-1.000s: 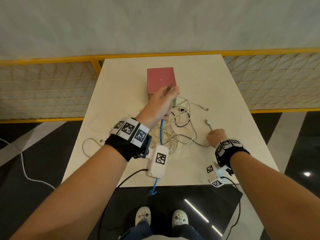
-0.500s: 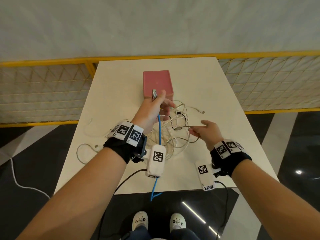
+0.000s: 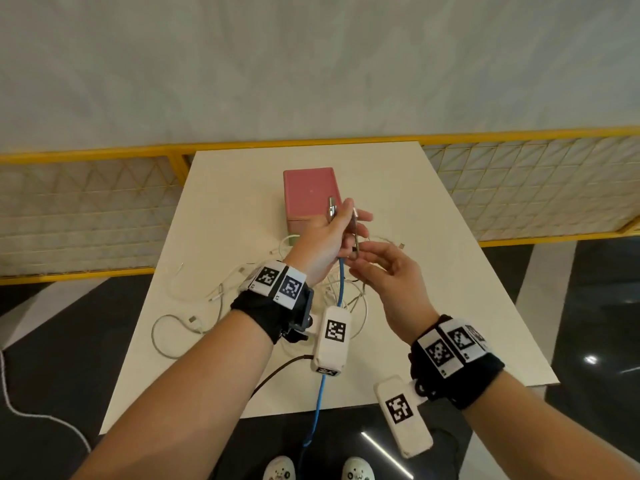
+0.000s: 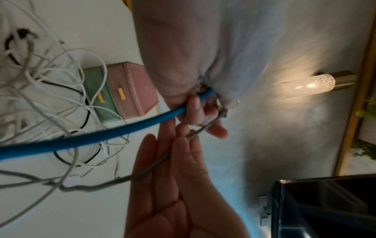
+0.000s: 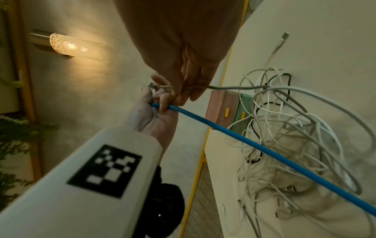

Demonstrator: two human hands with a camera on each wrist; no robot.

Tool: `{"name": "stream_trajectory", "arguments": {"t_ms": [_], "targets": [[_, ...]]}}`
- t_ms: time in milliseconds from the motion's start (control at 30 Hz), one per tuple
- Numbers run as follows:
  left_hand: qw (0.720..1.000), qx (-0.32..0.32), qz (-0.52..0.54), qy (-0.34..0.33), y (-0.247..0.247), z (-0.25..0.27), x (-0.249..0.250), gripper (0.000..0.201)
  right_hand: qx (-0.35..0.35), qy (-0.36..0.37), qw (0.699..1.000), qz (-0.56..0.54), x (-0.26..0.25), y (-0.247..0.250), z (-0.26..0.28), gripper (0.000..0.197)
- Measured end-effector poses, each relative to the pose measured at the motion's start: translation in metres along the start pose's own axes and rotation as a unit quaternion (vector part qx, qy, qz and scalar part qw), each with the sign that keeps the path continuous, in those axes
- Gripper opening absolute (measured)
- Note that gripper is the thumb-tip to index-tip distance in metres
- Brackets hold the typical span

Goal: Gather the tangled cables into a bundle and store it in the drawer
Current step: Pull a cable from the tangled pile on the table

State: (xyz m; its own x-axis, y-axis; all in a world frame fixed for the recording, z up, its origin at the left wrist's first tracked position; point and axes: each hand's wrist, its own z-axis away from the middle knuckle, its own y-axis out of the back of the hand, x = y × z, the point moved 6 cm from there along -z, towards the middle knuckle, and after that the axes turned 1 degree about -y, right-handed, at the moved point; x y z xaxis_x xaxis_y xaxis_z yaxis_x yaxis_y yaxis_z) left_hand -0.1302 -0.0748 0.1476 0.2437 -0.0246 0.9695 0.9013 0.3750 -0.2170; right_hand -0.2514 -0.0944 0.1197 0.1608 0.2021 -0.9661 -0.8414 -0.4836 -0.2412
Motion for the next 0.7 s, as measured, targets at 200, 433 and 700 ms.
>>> {"name": "stream_trajectory", "arguments": {"t_ms": [200,433,700], "targets": [[0.993,-0.030,-0.087,-0.069,-0.004,0.007,0.019,0.034,-0.053,0.031,0.993,0.105,-0.003,-0.007,-0.005,0.020],[0.989,-0.035,-0.073,-0.120,0.004,0.010,0.062,0.016,-0.186,0.094,0.918,0.337,-0.005,-0.016,-0.005,0.033],[0.978,0.050,0.113,-0.170,0.052,0.022,0.143,0.057,-0.194,-0.063,0.956,0.209,0.033,0.005,-0.016,0.027]]}}
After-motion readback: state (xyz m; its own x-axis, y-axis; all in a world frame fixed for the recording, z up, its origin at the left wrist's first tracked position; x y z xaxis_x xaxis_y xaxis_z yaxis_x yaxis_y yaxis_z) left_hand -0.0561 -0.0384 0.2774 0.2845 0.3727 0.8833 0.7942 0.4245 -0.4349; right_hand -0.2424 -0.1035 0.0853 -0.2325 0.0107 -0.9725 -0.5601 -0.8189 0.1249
